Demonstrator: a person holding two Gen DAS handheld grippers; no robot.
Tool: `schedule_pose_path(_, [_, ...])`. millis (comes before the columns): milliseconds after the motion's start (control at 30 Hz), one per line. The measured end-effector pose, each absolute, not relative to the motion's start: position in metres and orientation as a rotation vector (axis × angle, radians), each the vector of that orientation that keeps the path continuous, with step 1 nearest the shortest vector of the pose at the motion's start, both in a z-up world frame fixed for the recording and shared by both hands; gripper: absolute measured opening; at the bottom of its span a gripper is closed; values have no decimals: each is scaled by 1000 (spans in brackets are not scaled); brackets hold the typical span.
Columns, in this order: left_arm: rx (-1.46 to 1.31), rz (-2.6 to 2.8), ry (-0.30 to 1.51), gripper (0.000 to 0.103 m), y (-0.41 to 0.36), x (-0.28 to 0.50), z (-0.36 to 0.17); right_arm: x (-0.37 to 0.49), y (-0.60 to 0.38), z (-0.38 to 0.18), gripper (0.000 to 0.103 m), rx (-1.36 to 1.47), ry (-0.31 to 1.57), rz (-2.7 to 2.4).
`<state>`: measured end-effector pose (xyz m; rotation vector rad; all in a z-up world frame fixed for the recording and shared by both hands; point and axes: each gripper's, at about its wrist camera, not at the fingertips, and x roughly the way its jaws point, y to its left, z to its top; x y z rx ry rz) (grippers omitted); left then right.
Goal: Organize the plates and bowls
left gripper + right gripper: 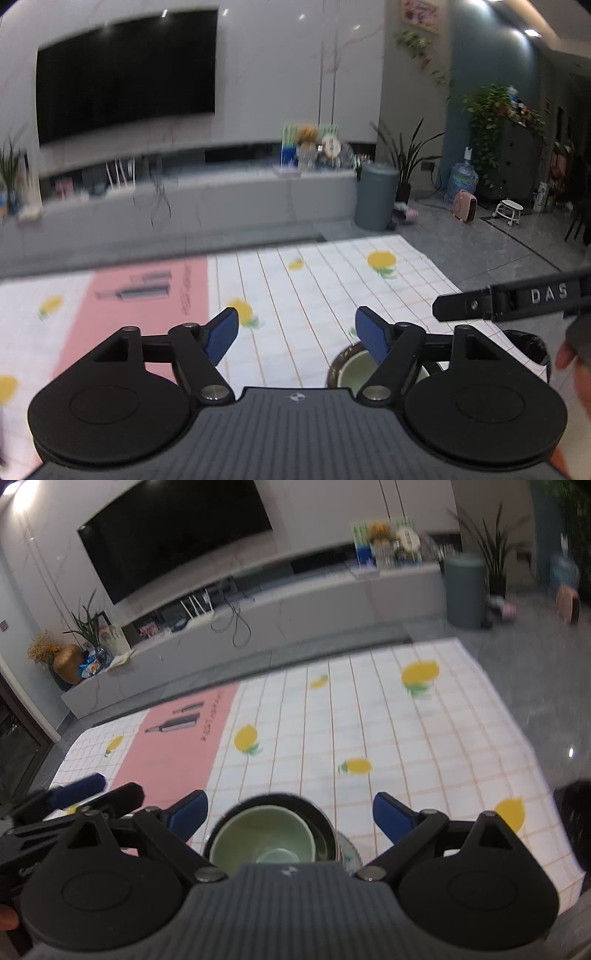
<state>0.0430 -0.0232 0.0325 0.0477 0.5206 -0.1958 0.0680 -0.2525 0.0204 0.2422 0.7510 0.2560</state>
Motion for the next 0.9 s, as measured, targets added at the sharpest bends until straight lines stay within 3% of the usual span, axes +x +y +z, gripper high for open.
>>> schedule_pose_path(367, [159,-143,318,97,-34,-12,48,-5,-243,49,100,193,489,328])
schedule_pose_path(700, [114,-74,389,100,-39,-33,15,-65,-228,18,100,118,446,162])
schedule_pose_path(900, [121,-49,544,100,-40,-37,-20,-85,-224,-14,100,90,538,91])
